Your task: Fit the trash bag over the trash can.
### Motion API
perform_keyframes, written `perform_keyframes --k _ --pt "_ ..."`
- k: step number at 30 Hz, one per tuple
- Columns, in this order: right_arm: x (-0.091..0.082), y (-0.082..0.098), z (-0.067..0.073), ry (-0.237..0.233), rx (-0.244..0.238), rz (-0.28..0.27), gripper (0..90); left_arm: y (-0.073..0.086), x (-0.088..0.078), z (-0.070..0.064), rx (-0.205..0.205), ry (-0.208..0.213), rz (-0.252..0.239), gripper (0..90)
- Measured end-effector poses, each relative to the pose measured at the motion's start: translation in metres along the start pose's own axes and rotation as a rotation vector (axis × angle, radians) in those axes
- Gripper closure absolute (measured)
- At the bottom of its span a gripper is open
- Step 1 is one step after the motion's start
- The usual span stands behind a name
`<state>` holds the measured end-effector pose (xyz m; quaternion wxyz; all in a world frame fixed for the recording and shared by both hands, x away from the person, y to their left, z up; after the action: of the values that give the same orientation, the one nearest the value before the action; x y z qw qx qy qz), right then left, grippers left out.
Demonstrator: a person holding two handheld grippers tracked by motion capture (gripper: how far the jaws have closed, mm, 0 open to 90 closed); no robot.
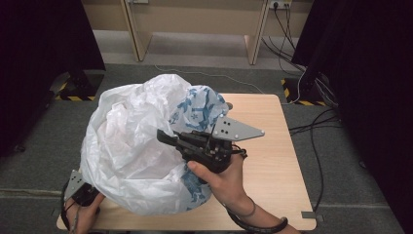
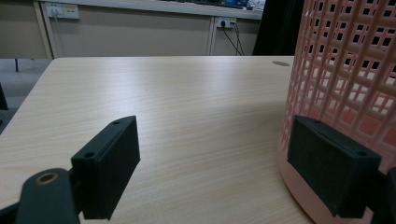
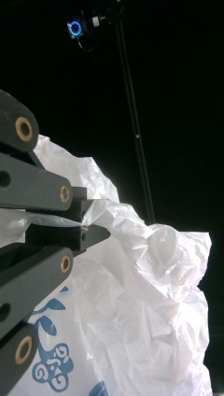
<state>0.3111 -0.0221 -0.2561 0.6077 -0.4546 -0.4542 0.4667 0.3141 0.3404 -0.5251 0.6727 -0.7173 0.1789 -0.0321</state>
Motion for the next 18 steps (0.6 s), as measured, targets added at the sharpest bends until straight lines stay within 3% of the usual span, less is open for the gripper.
perform_keyframes --k 8,10,11,12,13,15,18 --pt "0.003 0.005 0.004 -0.002 0.0 0.039 89.6 0.0 0.0 0.0 0.001 0.0 0.0 16.2" --pt "0.003 0.003 0.006 0.002 -0.013 0.054 85.8 0.0 0.0 0.0 -0.004 0.0 -0.003 16.2" --pt "0.003 0.002 0.006 0.005 -0.018 0.055 83.1 0.0 0.0 0.0 0.0 0.0 0.0 16.2" --pt "0.002 -0.002 0.008 0.026 -0.038 0.07 70.4 0.0 0.0 0.0 -0.005 0.0 -0.004 16.2" --pt "0.002 -0.002 0.008 0.026 -0.038 0.07 70.4 0.0 0.0 0.0 -0.005 0.0 -0.004 16.2" --pt "0.0 -0.009 0.011 0.057 -0.056 0.081 57.4 0.0 0.0 0.0 0.002 0.0 0.001 16.2" --pt "-0.004 -0.015 0.012 0.086 -0.07 0.081 50.6 0.0 0.0 0.0 -0.003 0.0 -0.003 16.2"
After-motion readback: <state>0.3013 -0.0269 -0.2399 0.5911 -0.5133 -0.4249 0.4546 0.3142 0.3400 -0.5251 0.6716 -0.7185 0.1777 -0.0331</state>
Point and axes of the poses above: each handheld gripper's, and its own axes: x roughly forward along the jaws, y roughly out of its underside, z roughly to its left, the point moved 2 cm from there along x, roughly forward along the jaws, and after that the axes turned 5 degrees about -y, right-handed, at the moved point
